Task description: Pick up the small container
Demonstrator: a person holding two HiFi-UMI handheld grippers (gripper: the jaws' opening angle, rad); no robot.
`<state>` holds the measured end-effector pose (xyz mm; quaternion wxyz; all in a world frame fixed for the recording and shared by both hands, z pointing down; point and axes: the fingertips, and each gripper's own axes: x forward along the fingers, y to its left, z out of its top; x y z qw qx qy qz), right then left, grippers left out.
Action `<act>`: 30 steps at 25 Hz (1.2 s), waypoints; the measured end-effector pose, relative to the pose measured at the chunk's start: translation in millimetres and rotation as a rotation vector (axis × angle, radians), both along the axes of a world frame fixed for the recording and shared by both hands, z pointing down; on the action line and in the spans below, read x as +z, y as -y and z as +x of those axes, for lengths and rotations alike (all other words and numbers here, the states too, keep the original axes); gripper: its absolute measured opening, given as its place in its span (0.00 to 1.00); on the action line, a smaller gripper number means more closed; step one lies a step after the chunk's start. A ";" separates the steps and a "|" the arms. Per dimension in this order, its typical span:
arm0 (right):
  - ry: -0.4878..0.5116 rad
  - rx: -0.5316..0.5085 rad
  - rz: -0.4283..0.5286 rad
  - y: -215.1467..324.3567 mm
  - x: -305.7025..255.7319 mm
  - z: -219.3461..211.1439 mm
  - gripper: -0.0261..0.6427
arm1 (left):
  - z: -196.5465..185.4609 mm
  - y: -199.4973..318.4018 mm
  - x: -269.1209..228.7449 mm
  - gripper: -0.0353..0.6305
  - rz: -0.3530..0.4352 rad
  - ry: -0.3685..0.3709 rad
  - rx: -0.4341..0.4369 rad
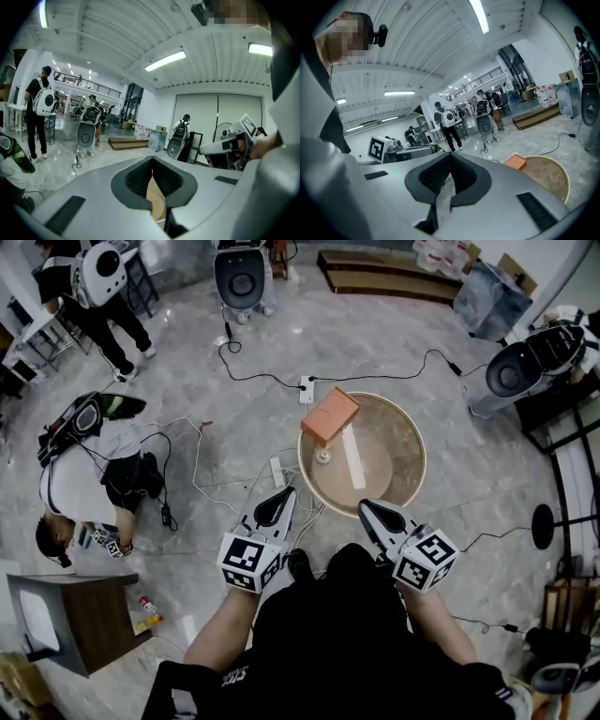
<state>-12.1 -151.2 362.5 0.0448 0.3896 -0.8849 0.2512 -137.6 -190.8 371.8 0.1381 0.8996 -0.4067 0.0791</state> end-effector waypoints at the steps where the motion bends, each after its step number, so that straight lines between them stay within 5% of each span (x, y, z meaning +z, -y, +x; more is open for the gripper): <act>1: -0.003 0.008 -0.008 4.5 3.2 3.3 0.06 | 1.5 5.4 3.2 0.08 -0.010 -0.008 -0.002; 15: 0.003 0.010 -0.079 87.2 55.3 43.1 0.06 | 51.6 79.9 52.6 0.08 -0.109 0.026 0.022; 30: 0.007 -0.020 -0.200 146.2 144.9 67.5 0.06 | 79.2 155.3 164.0 0.08 -0.210 0.078 -0.029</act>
